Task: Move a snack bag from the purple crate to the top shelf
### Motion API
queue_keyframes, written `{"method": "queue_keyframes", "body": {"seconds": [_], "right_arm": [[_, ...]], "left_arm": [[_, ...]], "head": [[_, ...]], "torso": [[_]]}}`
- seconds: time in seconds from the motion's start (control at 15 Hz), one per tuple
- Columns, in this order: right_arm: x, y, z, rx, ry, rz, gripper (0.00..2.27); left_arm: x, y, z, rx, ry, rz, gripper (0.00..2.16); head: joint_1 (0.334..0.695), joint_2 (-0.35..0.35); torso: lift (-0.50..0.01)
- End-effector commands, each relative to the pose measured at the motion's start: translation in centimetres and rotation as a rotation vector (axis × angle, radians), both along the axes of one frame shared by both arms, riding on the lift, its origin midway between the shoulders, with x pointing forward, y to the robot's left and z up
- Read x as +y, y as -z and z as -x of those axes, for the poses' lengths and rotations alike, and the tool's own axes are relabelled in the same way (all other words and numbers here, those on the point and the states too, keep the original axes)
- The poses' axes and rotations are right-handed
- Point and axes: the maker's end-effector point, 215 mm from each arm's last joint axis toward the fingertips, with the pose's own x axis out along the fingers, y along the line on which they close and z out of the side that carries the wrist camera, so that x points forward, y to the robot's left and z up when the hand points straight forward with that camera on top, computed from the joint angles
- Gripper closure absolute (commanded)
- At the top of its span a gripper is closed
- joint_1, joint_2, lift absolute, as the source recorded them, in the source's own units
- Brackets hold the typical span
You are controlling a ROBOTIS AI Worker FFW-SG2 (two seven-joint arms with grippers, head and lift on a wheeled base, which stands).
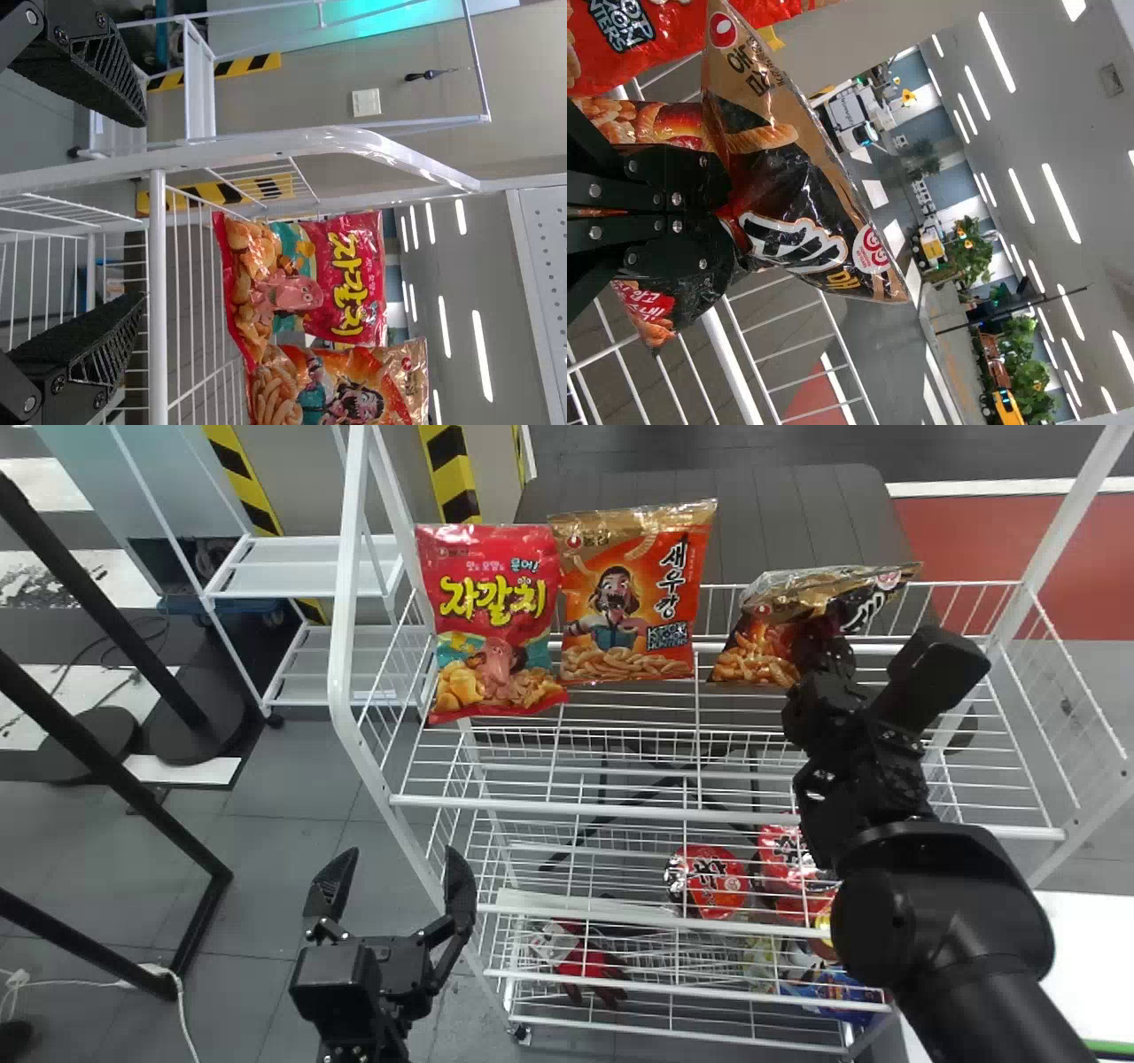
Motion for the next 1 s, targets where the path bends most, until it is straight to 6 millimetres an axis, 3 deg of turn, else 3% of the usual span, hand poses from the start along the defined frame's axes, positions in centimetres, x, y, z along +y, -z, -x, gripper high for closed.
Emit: {"method": "queue_keyframes", "body": {"seconds": [0.0,0.8,0.87,0.93], "right_arm": [[0.3,0.2,-0.1,0.008,-0.008,0.003,1.72],[2.1,1.8,-0.6,0.068,-0.054,0.010,1.72],[2.1,1.8,-0.7,0.069,-0.055,0.011,1.49],[2.2,1.8,-0.6,0.069,-0.057,0.010,1.42]], "left_arm": [[-0.2,0.0,-0.3,0.000,0.006,0.004,0.13],[0.0,0.0,-0.4,0.001,0.006,0.003,0.13],[0.0,-0.1,-0.5,0.000,0.006,0.004,0.13],[0.0,0.0,-0.5,0.001,0.006,0.004,0.13]], "head": [[0.695,0.127],[0.695,0.138],[0.695,0.141],[0.695,0.146]], "torso": [[0.000],[0.000],[0.000],[0.000]]}}
